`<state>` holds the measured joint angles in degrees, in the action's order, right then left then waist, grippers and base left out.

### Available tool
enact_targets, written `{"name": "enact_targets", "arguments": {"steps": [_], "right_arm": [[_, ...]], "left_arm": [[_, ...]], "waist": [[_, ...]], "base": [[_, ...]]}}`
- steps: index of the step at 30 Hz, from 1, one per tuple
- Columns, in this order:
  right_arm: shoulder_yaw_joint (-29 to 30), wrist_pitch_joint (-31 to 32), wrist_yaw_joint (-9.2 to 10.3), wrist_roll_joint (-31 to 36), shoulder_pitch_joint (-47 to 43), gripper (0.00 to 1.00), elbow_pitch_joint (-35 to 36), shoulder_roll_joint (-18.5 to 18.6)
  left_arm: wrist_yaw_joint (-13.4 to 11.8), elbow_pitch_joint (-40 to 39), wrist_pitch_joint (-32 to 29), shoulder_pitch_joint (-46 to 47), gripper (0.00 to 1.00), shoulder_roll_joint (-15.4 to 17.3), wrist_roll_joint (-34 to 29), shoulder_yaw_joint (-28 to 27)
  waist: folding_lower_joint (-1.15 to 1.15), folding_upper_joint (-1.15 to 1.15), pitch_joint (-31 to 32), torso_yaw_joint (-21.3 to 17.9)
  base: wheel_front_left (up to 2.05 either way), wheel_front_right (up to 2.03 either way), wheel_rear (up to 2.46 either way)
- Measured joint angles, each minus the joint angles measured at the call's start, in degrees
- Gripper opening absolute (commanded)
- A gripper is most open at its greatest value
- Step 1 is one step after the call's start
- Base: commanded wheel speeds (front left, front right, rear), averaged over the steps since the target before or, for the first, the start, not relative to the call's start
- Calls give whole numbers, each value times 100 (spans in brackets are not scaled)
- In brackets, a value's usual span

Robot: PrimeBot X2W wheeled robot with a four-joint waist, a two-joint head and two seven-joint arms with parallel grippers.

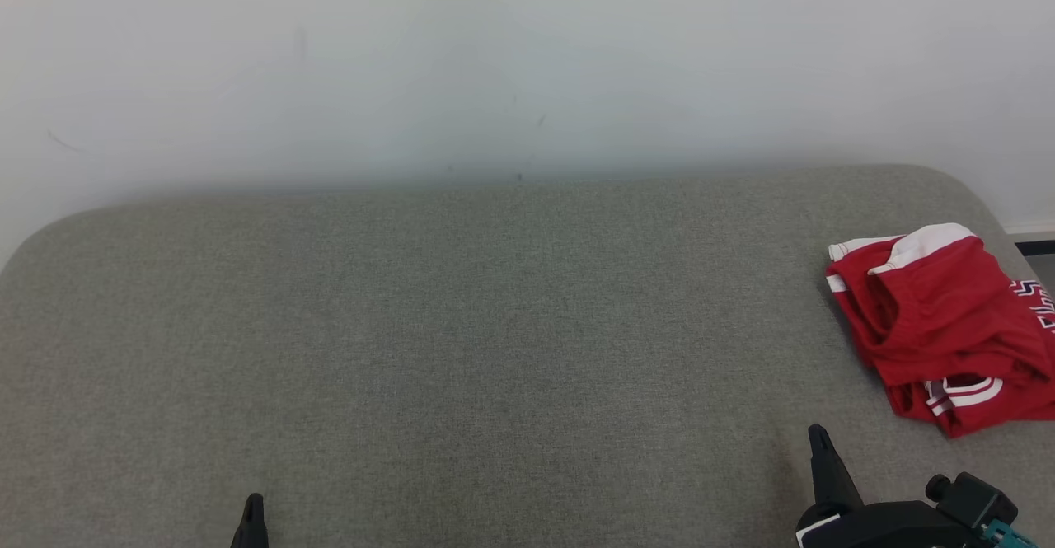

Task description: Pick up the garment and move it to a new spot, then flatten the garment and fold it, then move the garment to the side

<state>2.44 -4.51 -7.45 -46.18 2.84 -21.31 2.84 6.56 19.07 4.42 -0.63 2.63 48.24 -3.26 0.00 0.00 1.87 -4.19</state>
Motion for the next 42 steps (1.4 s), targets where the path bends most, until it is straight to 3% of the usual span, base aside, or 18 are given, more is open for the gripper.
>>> {"name": "enact_targets", "arguments": {"steps": [42], "right_arm": [[248,661,1,-2761,188,0,432,2]], "left_arm": [[49,-297,-661,416,0,5,2649,-198]], "waist": [[0,0,-105,216]], "base": [[0,0,0]]}}
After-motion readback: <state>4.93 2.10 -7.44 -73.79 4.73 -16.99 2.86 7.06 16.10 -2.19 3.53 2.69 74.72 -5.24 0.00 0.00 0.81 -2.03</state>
